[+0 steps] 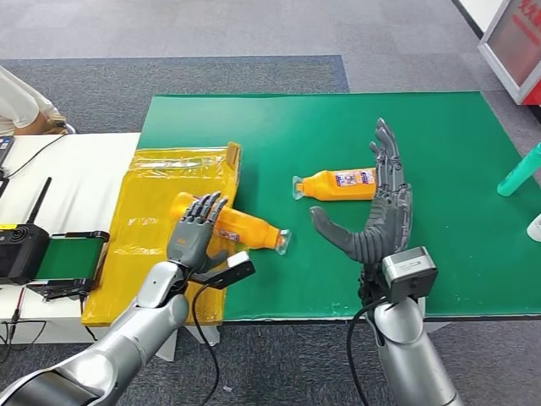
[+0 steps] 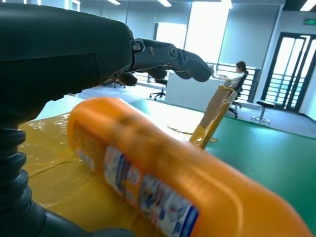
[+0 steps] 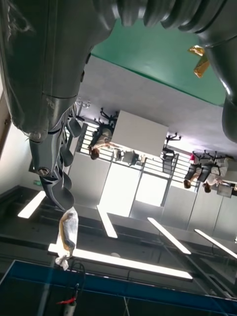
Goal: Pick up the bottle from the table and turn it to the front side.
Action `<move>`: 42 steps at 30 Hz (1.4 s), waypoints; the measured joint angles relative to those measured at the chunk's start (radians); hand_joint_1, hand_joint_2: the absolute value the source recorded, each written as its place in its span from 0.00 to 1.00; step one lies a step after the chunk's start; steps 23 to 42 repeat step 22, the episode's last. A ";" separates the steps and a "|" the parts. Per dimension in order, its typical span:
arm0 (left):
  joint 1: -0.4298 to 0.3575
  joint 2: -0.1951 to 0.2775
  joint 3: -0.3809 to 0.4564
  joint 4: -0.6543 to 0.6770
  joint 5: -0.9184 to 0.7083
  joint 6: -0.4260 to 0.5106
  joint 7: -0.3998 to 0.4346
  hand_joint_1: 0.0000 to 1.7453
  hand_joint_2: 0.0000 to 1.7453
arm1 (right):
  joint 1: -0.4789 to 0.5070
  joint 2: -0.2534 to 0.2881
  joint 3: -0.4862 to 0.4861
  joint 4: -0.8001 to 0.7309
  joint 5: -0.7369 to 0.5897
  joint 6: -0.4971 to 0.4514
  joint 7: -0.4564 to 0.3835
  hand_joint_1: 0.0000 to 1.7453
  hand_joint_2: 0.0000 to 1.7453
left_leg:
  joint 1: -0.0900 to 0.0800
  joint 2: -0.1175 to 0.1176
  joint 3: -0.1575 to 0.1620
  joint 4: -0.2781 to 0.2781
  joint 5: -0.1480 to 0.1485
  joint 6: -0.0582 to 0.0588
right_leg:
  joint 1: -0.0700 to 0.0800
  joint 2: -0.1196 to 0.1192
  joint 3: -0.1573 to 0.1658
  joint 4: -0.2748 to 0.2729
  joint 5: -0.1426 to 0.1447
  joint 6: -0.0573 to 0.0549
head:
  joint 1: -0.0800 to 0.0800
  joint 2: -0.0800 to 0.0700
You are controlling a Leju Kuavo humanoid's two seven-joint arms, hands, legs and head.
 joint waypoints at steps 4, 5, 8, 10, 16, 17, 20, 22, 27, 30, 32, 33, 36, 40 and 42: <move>0.008 -0.002 0.002 -0.021 0.125 -0.022 -0.095 0.00 1.00 | 0.000 -0.001 0.000 0.009 0.002 -0.002 -0.002 0.00 1.00 | 0.000 0.000 0.000 0.000 0.000 0.000 | 0.000 0.000 0.000 0.000 0.000 0.000 | 0.000 0.000; 0.014 -0.002 0.007 -0.038 0.179 -0.044 -0.129 0.00 1.00 | 0.000 -0.002 0.000 0.011 0.002 -0.003 -0.003 0.00 1.00 | 0.000 0.000 0.000 0.000 0.000 0.000 | 0.000 0.000 0.000 0.000 0.000 0.000 | 0.000 0.000; 0.049 0.001 0.032 -0.123 0.378 -0.158 -0.217 0.00 1.00 | 0.001 -0.007 0.000 0.018 0.002 -0.003 -0.007 0.00 1.00 | 0.000 0.000 0.000 0.000 0.000 0.000 | 0.000 0.000 0.000 0.000 0.000 0.000 | 0.000 0.000; 0.089 0.008 0.058 -0.214 0.554 -0.274 -0.250 0.00 1.00 | 0.002 -0.012 -0.001 0.023 -0.001 -0.002 -0.010 0.00 1.00 | 0.000 0.000 0.000 0.000 -0.001 0.000 | 0.000 0.000 0.000 0.000 0.000 0.000 | 0.000 0.000; 0.229 0.056 0.146 -0.515 1.003 -0.522 -0.273 0.00 1.00 | 0.003 -0.035 -0.001 0.055 -0.027 0.019 -0.010 0.00 1.00 | 0.000 0.000 0.000 0.000 -0.001 0.000 | 0.000 0.000 0.000 0.000 -0.001 -0.001 | 0.000 0.000; 0.252 0.066 0.160 -0.561 1.073 -0.563 -0.274 0.00 1.00 | 0.004 -0.039 -0.001 0.061 -0.036 0.027 -0.008 0.00 1.00 | 0.000 0.000 0.000 0.000 -0.001 0.000 | 0.000 0.000 0.000 0.000 -0.001 -0.001 | 0.000 0.000; 0.324 0.092 0.203 -0.692 1.267 -0.681 -0.255 0.00 1.00 | 0.006 -0.053 -0.001 0.078 -0.076 0.068 0.009 0.00 1.00 | 0.000 0.000 0.000 0.000 -0.001 0.000 | 0.001 0.000 0.000 0.000 -0.002 -0.001 | 0.000 0.000; 0.360 0.103 0.224 -0.750 1.343 -0.727 -0.238 0.00 1.00 | 0.008 -0.060 -0.001 0.086 -0.099 0.095 0.021 0.00 1.00 | 0.000 0.000 0.000 0.000 -0.001 0.000 | 0.000 0.000 0.000 0.000 -0.002 -0.001 | 0.000 0.000; 0.360 0.103 0.224 -0.750 1.343 -0.727 -0.238 0.00 1.00 | 0.008 -0.060 -0.001 0.086 -0.099 0.095 0.021 0.00 1.00 | 0.000 0.000 0.000 0.000 -0.001 0.000 | 0.000 0.000 0.000 0.000 -0.002 -0.001 | 0.000 0.000; 0.360 0.103 0.224 -0.750 1.343 -0.727 -0.238 0.00 1.00 | 0.008 -0.060 -0.001 0.086 -0.099 0.095 0.021 0.00 1.00 | 0.000 0.000 0.000 0.000 -0.001 0.000 | 0.000 0.000 0.000 0.000 -0.002 -0.001 | 0.000 0.000; 0.360 0.103 0.224 -0.750 1.343 -0.727 -0.238 0.00 1.00 | 0.008 -0.060 -0.001 0.086 -0.099 0.095 0.021 0.00 1.00 | 0.000 0.000 0.000 0.000 -0.001 0.000 | 0.000 0.000 0.000 0.000 -0.002 -0.001 | 0.000 0.000; 0.360 0.103 0.224 -0.750 1.343 -0.727 -0.238 0.00 1.00 | 0.008 -0.060 -0.001 0.086 -0.099 0.095 0.021 0.00 1.00 | 0.000 0.000 0.000 0.000 -0.001 0.000 | 0.000 0.000 0.000 0.000 -0.002 -0.001 | 0.000 0.000; 0.360 0.103 0.224 -0.750 1.343 -0.727 -0.238 0.00 1.00 | 0.008 -0.060 -0.001 0.086 -0.099 0.095 0.021 0.00 1.00 | 0.000 0.000 0.000 0.000 -0.001 0.000 | 0.000 0.000 0.000 0.000 -0.002 -0.001 | 0.000 0.000; 0.360 0.103 0.224 -0.750 1.343 -0.727 -0.238 0.00 1.00 | 0.008 -0.060 -0.001 0.086 -0.099 0.095 0.021 0.00 1.00 | 0.000 0.000 0.000 0.000 -0.001 0.000 | 0.000 0.000 0.000 0.000 -0.002 -0.001 | 0.000 0.000; 0.360 0.103 0.224 -0.750 1.343 -0.727 -0.238 0.00 1.00 | 0.008 -0.060 -0.001 0.086 -0.099 0.095 0.021 0.00 1.00 | 0.000 0.000 0.000 0.000 -0.001 0.000 | 0.000 0.000 0.000 0.000 -0.002 -0.001 | 0.000 0.000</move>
